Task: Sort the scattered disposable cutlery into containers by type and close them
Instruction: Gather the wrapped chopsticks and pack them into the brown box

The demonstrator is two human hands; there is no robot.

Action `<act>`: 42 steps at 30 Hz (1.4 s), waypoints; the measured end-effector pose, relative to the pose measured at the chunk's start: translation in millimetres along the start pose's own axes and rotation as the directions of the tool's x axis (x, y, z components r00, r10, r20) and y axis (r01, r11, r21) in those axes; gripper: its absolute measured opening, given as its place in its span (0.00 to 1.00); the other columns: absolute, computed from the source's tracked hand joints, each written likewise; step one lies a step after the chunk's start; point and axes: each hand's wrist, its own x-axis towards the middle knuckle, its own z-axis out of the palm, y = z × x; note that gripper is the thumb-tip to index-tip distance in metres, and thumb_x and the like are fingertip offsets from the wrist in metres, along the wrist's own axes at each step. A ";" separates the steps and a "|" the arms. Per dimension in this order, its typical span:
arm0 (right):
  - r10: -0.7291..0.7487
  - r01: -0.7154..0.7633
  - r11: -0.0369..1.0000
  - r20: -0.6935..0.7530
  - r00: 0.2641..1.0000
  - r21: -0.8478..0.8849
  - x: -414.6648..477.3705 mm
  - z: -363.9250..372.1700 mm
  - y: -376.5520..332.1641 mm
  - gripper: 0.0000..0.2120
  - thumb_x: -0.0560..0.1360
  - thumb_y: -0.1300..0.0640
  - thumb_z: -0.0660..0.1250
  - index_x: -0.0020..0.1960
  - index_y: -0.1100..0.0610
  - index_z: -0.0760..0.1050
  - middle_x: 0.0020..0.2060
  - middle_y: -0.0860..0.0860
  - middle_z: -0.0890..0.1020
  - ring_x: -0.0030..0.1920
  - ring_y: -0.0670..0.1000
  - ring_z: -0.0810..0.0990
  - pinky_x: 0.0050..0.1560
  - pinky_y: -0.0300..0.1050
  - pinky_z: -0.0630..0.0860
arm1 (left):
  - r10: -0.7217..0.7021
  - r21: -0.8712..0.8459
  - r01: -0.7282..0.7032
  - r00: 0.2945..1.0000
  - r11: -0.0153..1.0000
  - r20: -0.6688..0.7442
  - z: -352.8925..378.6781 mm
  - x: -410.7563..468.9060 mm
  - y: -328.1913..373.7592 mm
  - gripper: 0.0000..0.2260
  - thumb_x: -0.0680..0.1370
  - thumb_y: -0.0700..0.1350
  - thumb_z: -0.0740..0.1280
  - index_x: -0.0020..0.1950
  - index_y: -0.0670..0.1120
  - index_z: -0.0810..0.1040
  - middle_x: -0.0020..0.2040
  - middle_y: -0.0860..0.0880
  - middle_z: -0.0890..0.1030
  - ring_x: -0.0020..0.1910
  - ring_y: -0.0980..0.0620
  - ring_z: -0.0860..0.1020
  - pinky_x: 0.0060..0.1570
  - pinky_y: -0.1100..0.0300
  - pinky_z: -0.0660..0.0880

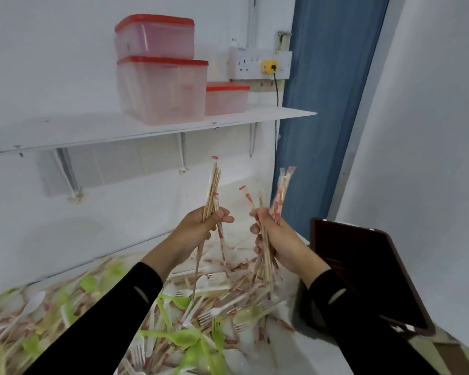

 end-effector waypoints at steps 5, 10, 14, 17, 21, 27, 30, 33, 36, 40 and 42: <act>0.004 -0.006 0.983 0.011 1.000 0.182 -11.8 -63.3 -26.5 0.12 0.83 0.47 0.57 0.63 0.47 0.71 0.32 0.50 0.73 0.27 0.48 0.66 0.31 0.44 0.72 | -0.014 -0.277 0.041 0.995 0.960 0.097 73.4 25.7 24.6 0.13 0.83 0.52 0.57 0.56 0.44 0.74 0.41 0.47 0.82 0.40 0.48 0.81 0.50 0.51 0.80; 0.048 -0.023 0.984 -0.141 0.989 0.176 -16.8 -136.2 -38.9 0.14 0.83 0.49 0.59 0.59 0.58 0.74 0.29 0.48 0.70 0.26 0.46 0.64 0.27 0.39 0.68 | 0.035 -0.351 -0.029 0.999 0.936 0.011 159.2 53.7 56.9 0.11 0.84 0.51 0.55 0.51 0.45 0.68 0.31 0.51 0.64 0.25 0.57 0.62 0.28 0.64 0.63; 0.022 0.031 0.981 -0.267 0.964 0.194 -20.6 -179.2 -36.9 0.13 0.82 0.48 0.61 0.51 0.58 0.73 0.28 0.49 0.72 0.24 0.47 0.70 0.25 0.41 0.72 | 0.041 -0.415 -0.026 0.999 0.909 0.027 210.6 69.3 64.6 0.12 0.84 0.53 0.55 0.50 0.46 0.69 0.30 0.52 0.63 0.25 0.58 0.60 0.26 0.65 0.59; 0.010 0.040 0.990 -0.345 0.939 0.138 -22.8 -203.3 -26.6 0.12 0.81 0.47 0.61 0.52 0.56 0.68 0.28 0.50 0.76 0.23 0.49 0.74 0.25 0.43 0.75 | 0.016 -0.416 0.028 0.995 0.909 0.102 248.2 73.9 62.3 0.14 0.83 0.56 0.57 0.53 0.46 0.70 0.30 0.53 0.64 0.24 0.59 0.61 0.25 0.66 0.60; 0.011 -0.004 1.000 -0.496 0.868 0.015 -24.4 -220.8 -1.5 0.15 0.82 0.47 0.60 0.58 0.59 0.69 0.32 0.52 0.77 0.23 0.48 0.74 0.24 0.42 0.75 | -0.146 -0.397 0.215 0.970 0.892 0.196 286.6 75.7 48.8 0.10 0.83 0.49 0.54 0.56 0.44 0.71 0.32 0.51 0.68 0.25 0.57 0.64 0.25 0.64 0.62; 0.143 -0.219 0.971 -0.501 0.853 -0.097 -8.6 -240.3 76.4 0.16 0.76 0.56 0.65 0.61 0.63 0.73 0.44 0.62 0.82 0.38 0.56 0.83 0.40 0.57 0.83 | -0.263 -0.092 0.294 0.931 0.951 0.252 313.4 68.3 -8.6 0.08 0.81 0.36 0.59 0.58 0.44 0.73 0.48 0.44 0.78 0.41 0.50 0.78 0.34 0.58 0.77; 0.305 -0.440 0.861 -0.432 0.849 -0.257 4.5 -250.6 112.0 0.35 0.68 0.50 0.70 0.70 0.64 0.64 0.58 0.61 0.80 0.56 0.60 0.81 0.56 0.53 0.79 | -0.299 0.138 0.268 0.899 0.954 0.320 315.0 72.4 -45.1 0.14 0.76 0.44 0.67 0.61 0.44 0.77 0.52 0.44 0.82 0.50 0.47 0.81 0.52 0.50 0.80; 0.289 -0.473 0.780 -0.435 0.853 -0.410 -4.3 -236.9 101.3 0.32 0.71 0.49 0.70 0.69 0.63 0.65 0.59 0.60 0.78 0.59 0.59 0.79 0.60 0.50 0.76 | -0.388 0.381 0.260 0.867 0.887 0.312 324.1 102.6 -105.8 0.35 0.59 0.60 0.69 0.64 0.47 0.76 0.54 0.45 0.82 0.53 0.46 0.81 0.57 0.47 0.78; 0.289 -0.513 0.728 -0.475 0.831 -0.454 -5.5 -234.8 94.8 0.30 0.71 0.52 0.71 0.68 0.63 0.67 0.60 0.60 0.78 0.61 0.60 0.78 0.59 0.47 0.76 | -0.445 0.486 0.272 0.849 0.831 0.285 326.2 101.4 -103.5 0.34 0.62 0.53 0.70 0.66 0.44 0.69 0.57 0.42 0.79 0.57 0.43 0.78 0.61 0.47 0.76; 0.336 -0.598 0.605 -0.512 0.790 -0.526 -9.9 -235.5 92.0 0.39 0.77 0.59 0.66 0.78 0.64 0.45 0.71 0.63 0.68 0.69 0.61 0.70 0.62 0.45 0.70 | -0.493 0.630 0.265 0.843 0.730 0.217 319.3 82.1 -67.3 0.35 0.76 0.44 0.65 0.78 0.40 0.50 0.74 0.36 0.62 0.72 0.37 0.64 0.72 0.49 0.63; 0.320 -0.619 0.533 -0.539 0.779 -0.577 -13.3 -233.3 91.5 0.40 0.79 0.60 0.63 0.79 0.64 0.39 0.74 0.64 0.63 0.73 0.61 0.66 0.69 0.48 0.65 | -0.491 0.677 0.233 0.843 0.699 0.217 317.4 76.7 -61.6 0.38 0.79 0.44 0.65 0.80 0.42 0.42 0.79 0.37 0.50 0.77 0.38 0.55 0.74 0.53 0.56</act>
